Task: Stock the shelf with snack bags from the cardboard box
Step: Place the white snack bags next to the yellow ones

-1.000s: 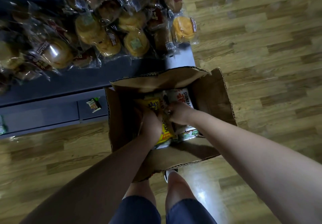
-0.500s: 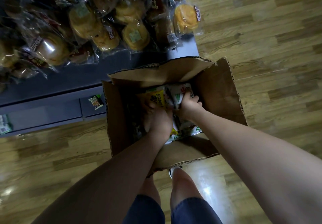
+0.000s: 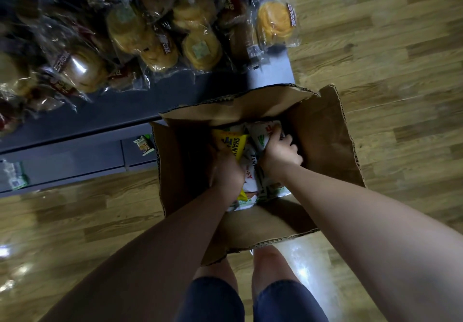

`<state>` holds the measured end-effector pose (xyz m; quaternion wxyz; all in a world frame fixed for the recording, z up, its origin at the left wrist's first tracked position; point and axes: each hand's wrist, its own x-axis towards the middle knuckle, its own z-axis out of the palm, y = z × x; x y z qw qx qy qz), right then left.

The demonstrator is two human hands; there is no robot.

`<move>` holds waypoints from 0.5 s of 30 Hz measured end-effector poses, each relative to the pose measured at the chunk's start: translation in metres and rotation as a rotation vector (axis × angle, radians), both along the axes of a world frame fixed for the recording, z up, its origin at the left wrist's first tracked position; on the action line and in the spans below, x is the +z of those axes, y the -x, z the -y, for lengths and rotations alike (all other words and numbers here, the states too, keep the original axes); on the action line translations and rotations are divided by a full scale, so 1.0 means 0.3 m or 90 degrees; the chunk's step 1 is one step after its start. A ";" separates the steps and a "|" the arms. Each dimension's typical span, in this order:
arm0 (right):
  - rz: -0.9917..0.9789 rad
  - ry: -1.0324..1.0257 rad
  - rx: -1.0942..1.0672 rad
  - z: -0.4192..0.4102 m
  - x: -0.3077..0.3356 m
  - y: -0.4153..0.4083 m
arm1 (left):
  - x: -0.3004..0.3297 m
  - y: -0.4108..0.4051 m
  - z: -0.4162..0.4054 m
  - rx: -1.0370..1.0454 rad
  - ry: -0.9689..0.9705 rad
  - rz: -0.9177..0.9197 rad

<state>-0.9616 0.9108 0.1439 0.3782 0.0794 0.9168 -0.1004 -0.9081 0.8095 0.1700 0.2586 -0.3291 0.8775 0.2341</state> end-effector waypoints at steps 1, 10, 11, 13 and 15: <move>0.012 0.026 -0.026 -0.004 0.011 0.006 | 0.005 -0.001 0.006 0.011 -0.011 -0.007; 0.032 0.127 -0.137 -0.028 0.121 0.042 | 0.113 -0.003 0.033 0.072 -0.085 -0.032; 0.022 0.143 -0.139 -0.032 0.138 0.040 | 0.130 -0.003 0.038 0.080 -0.093 -0.037; -0.002 0.184 -0.142 -0.043 0.177 0.037 | 0.172 -0.001 0.044 0.083 -0.103 -0.038; -0.022 0.229 -0.138 -0.054 0.224 0.034 | 0.215 -0.002 0.051 0.077 -0.093 -0.038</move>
